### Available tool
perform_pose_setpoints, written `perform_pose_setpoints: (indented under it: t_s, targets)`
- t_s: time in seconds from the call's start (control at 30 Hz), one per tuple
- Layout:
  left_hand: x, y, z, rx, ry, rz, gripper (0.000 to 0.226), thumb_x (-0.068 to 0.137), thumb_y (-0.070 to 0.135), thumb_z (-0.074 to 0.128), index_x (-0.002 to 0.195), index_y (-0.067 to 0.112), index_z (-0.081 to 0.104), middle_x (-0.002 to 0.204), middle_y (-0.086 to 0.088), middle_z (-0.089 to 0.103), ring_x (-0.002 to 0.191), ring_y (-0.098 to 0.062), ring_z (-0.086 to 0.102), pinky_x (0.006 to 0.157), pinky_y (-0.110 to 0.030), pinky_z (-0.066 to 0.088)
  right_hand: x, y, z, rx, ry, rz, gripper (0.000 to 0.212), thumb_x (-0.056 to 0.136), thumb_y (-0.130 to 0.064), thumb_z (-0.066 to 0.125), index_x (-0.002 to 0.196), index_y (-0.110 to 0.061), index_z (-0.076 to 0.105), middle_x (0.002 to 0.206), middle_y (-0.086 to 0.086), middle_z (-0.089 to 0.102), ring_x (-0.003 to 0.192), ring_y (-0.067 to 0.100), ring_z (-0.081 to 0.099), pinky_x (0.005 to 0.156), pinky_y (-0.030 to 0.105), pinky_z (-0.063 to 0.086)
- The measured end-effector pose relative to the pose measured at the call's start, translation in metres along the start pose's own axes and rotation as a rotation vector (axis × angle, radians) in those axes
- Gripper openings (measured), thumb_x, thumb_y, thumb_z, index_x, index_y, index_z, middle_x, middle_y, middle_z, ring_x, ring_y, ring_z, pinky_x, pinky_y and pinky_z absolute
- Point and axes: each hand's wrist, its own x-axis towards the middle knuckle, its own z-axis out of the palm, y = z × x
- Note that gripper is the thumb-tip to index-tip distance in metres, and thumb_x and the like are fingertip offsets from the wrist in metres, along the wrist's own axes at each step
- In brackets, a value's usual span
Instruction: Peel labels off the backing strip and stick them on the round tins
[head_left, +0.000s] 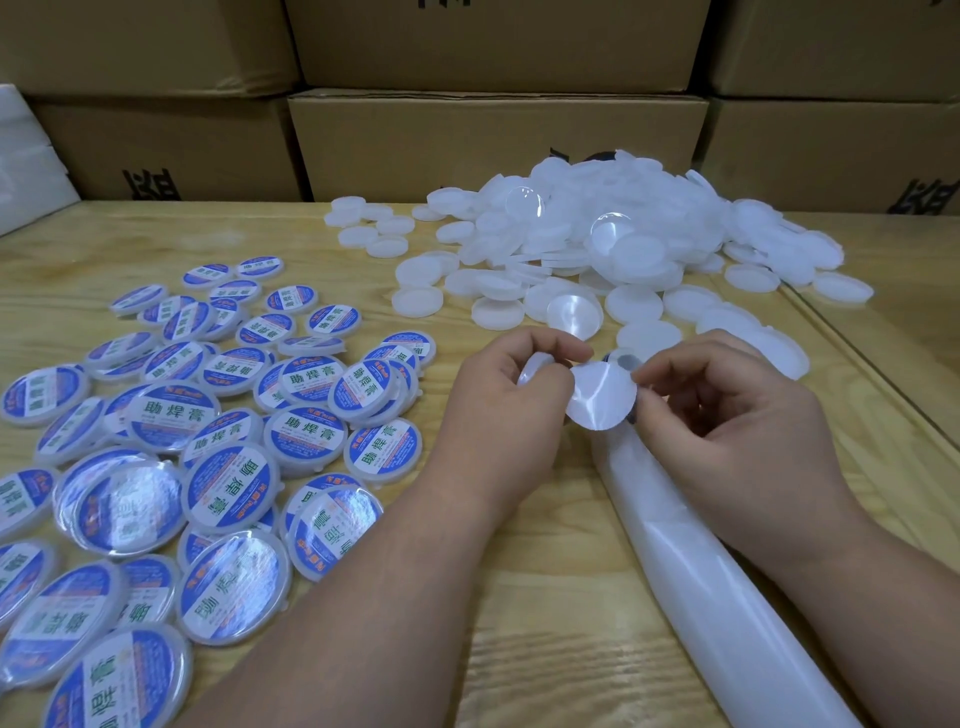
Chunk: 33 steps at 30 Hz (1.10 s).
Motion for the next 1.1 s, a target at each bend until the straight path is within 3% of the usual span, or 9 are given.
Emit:
perform_pose_setpoints:
  t_s: [0.1, 0.2, 0.37, 0.5, 0.63, 0.73, 0.83, 0.93, 1.1]
  targets:
    - [0.000, 0.001, -0.002, -0.016, -0.004, 0.005, 0.025, 0.070, 0.020, 0.050, 0.074, 0.031, 0.073, 0.063, 0.015, 0.063, 0.055, -0.006, 0.055, 0.050, -0.015, 0.042, 0.000, -0.001, 0.000, 0.021, -0.006, 0.003, 0.023, 0.081, -0.006, 0.081, 0.081, -0.026, 0.069, 0.084, -0.010, 0.061, 0.061, 0.016, 0.055, 0.059, 0.011, 0.041]
    - [-0.001, 0.004, -0.002, -0.137, -0.058, 0.048, 0.021, 0.079, 0.026, 0.050, 0.084, 0.022, 0.071, 0.065, 0.003, 0.062, 0.052, -0.012, 0.054, 0.046, -0.019, 0.039, 0.000, -0.005, -0.001, 0.038, -0.003, 0.006, 0.010, 0.081, -0.018, 0.073, 0.078, -0.025, 0.066, 0.080, -0.008, 0.061, 0.062, 0.020, 0.055, 0.057, 0.018, 0.043]
    - [-0.002, 0.005, -0.007, -0.320, -0.105, 0.048, 0.027, 0.078, 0.025, 0.036, 0.100, 0.021, 0.050, 0.075, -0.012, 0.070, 0.044, -0.023, 0.049, 0.037, -0.016, 0.029, -0.002, -0.005, 0.000, 0.150, 0.025, 0.059, 0.006, 0.083, -0.019, 0.069, 0.079, -0.019, 0.064, 0.076, 0.001, 0.063, 0.064, 0.024, 0.054, 0.059, 0.022, 0.044]
    - [-0.001, 0.006, -0.002, -0.375, -0.060, -0.005, 0.018, 0.083, 0.029, 0.042, 0.095, 0.019, 0.051, 0.088, -0.009, 0.075, 0.051, -0.023, 0.057, 0.037, -0.019, 0.025, 0.000, -0.005, -0.002, 0.196, 0.051, 0.087, 0.006, 0.084, -0.014, 0.063, 0.079, -0.017, 0.063, 0.079, 0.000, 0.061, 0.070, 0.005, 0.055, 0.062, 0.018, 0.044]
    - [-0.003, 0.008, -0.002, -0.311, -0.051, 0.029, 0.030, 0.100, 0.044, 0.042, 0.104, 0.025, 0.064, 0.104, -0.004, 0.077, 0.059, -0.018, 0.063, 0.038, -0.021, 0.031, 0.001, -0.003, -0.006, 0.179, 0.044, 0.054, 0.011, 0.082, -0.012, 0.061, 0.076, -0.020, 0.061, 0.093, -0.006, 0.058, 0.091, 0.008, 0.056, 0.078, 0.029, 0.046]
    - [-0.006, 0.010, -0.002, -0.267, -0.086, 0.029, 0.034, 0.104, 0.047, 0.036, 0.096, 0.037, 0.068, 0.093, 0.002, 0.078, 0.053, -0.017, 0.061, 0.039, -0.021, 0.029, 0.000, -0.003, -0.009, 0.179, -0.036, 0.050, 0.005, 0.078, -0.018, 0.063, 0.073, -0.017, 0.062, 0.113, -0.001, 0.059, 0.115, 0.016, 0.056, 0.100, 0.034, 0.043]
    - [-0.005, 0.011, -0.002, -0.219, -0.140, -0.023, 0.041, 0.098, 0.054, 0.035, 0.088, 0.035, 0.070, 0.083, -0.005, 0.072, 0.052, -0.023, 0.058, 0.039, -0.019, 0.030, -0.001, -0.007, -0.007, 0.180, -0.114, 0.079, 0.009, 0.074, -0.029, 0.064, 0.070, -0.021, 0.062, 0.133, -0.004, 0.059, 0.134, 0.014, 0.046, 0.112, 0.036, 0.034]
    - [-0.004, 0.010, -0.003, -0.288, -0.254, -0.064, 0.034, 0.087, 0.040, 0.038, 0.084, 0.032, 0.071, 0.089, -0.018, 0.070, 0.047, -0.026, 0.056, 0.039, -0.017, 0.031, -0.001, -0.008, -0.005, 0.115, -0.136, 0.134, 0.008, 0.077, -0.024, 0.066, 0.069, -0.025, 0.066, 0.140, -0.016, 0.055, 0.140, 0.005, 0.039, 0.116, 0.036, 0.029]
    - [-0.001, 0.006, -0.001, -0.266, -0.306, -0.030, 0.033, 0.070, 0.025, 0.042, 0.083, 0.035, 0.070, 0.086, -0.010, 0.069, 0.049, -0.024, 0.055, 0.040, -0.018, 0.028, 0.000, -0.009, -0.004, -0.020, -0.095, 0.189, 0.008, 0.078, -0.031, 0.069, 0.070, -0.029, 0.071, 0.137, -0.022, 0.056, 0.139, 0.004, 0.040, 0.117, 0.032, 0.028]
